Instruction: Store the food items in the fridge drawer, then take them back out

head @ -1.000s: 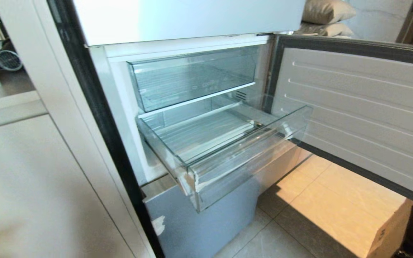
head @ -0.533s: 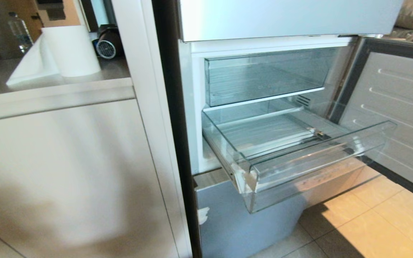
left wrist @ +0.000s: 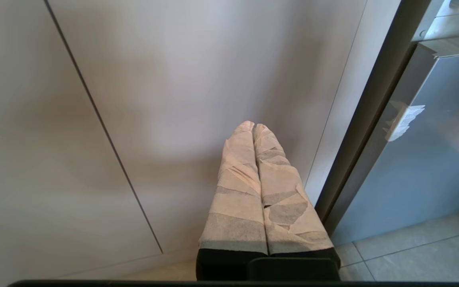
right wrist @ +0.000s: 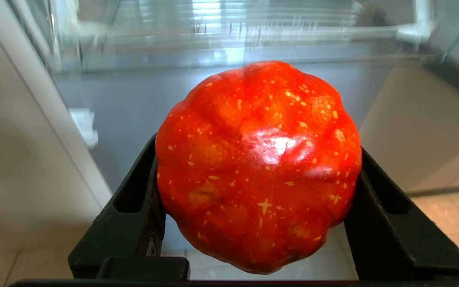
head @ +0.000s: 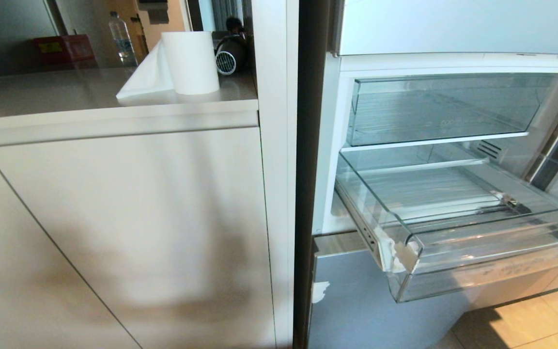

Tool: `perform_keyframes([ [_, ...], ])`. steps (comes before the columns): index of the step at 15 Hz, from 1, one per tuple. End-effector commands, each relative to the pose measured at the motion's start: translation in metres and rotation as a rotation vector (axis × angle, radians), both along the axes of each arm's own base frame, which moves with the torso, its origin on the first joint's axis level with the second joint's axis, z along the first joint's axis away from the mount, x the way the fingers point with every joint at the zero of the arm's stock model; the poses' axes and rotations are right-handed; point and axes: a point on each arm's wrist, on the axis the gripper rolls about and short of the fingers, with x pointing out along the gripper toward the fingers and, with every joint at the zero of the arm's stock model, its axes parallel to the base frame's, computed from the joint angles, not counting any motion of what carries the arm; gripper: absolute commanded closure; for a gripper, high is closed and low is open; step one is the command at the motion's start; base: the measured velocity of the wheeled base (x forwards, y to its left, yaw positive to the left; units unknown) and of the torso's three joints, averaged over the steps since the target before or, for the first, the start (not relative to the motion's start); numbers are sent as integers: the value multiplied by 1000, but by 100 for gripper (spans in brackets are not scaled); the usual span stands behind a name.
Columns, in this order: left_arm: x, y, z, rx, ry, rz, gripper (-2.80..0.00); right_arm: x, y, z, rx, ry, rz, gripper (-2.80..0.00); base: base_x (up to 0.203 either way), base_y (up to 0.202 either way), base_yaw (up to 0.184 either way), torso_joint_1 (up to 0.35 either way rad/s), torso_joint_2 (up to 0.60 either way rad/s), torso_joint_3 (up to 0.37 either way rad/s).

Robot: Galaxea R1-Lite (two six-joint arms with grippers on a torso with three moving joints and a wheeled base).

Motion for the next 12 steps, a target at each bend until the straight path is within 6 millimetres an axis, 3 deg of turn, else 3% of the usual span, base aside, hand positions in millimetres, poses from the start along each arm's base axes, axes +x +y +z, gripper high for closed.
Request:
perform_keyframes([
  [1,0,0,0,0,1,0,0,17,0,29,5,46,-1,0,0,0,0,0,0,0],
  [4,0,0,0,1,0,0,0,56,0,93,29,76,-6,0,0,0,0,0,0,0],
  [6,0,0,0,0,0,0,0,86,0,150,38,10,-13,0,0,0,0,0,0,0],
  [7,0,0,0,0,0,0,0,103,0,166,40,17,-12,0,0,0,0,0,0,0],
  [9,0,0,0,0,0,0,0,150,0,182,42,88,-10,0,0,0,0,0,0,0],
  [12,0,0,0,0,2,0,0,228,0,184,44,204,-8,0,0,0,0,0,0,0],
])
